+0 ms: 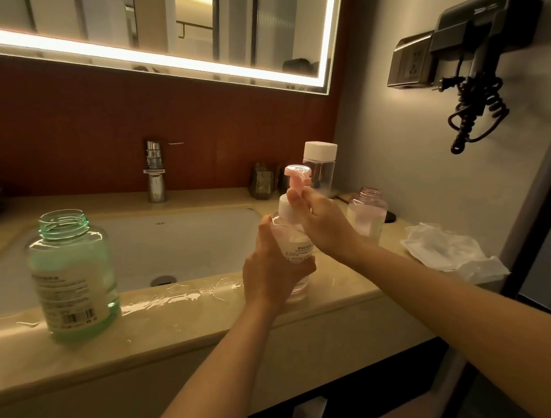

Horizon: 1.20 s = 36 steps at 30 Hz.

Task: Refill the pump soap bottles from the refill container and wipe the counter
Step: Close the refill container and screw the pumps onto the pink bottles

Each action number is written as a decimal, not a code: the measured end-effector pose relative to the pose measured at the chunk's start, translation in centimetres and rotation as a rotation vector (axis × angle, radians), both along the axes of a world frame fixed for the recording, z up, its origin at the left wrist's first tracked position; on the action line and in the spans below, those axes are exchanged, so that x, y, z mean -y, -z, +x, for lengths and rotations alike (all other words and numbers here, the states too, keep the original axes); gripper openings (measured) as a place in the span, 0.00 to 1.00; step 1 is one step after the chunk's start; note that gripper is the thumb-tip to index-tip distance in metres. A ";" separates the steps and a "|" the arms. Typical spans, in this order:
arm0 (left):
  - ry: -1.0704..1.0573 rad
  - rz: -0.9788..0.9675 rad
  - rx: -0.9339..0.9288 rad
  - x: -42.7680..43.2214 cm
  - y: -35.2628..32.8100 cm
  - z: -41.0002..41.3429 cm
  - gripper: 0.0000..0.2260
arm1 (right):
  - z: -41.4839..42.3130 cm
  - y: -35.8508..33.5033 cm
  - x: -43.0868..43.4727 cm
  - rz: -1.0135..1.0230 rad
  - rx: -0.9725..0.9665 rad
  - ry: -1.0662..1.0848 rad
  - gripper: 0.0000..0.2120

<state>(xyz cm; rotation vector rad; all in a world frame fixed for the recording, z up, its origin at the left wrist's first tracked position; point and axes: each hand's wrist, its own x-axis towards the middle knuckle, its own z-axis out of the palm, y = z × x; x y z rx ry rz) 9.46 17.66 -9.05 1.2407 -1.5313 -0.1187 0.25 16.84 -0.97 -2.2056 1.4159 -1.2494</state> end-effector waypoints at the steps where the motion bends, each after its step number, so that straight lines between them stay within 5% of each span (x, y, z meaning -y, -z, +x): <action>1: 0.000 0.001 0.000 0.0 0.0 0.0 0.41 | -0.1 -0.1 -0.1 -0.049 -0.032 0.028 0.21; 5: 0.004 0.004 0.007 0.1 0.0 -0.1 0.41 | -0.3 -0.7 0.5 -0.115 -0.175 0.107 0.25; 10: -0.004 -0.001 0.006 0.1 0.0 0.0 0.41 | 0.1 -1.0 0.6 0.078 -0.054 -0.069 0.24; 18: -0.018 -0.011 0.020 0.2 0.1 -0.1 0.41 | 0.8 -0.1 0.2 -0.093 -0.160 0.198 0.26; 24: -0.011 0.013 0.015 0.1 0.0 0.0 0.40 | -1.0 -0.9 -0.5 0.124 0.082 -0.158 0.12; 32: -0.013 0.013 0.013 0.0 -0.1 -0.1 0.41 | -1.0 -0.9 0.0 -0.025 0.025 0.062 0.23; 36: -0.014 0.007 0.019 0.0 -0.1 0.0 0.41 | -0.5 -1.0 -0.2 0.109 0.068 -0.030 0.27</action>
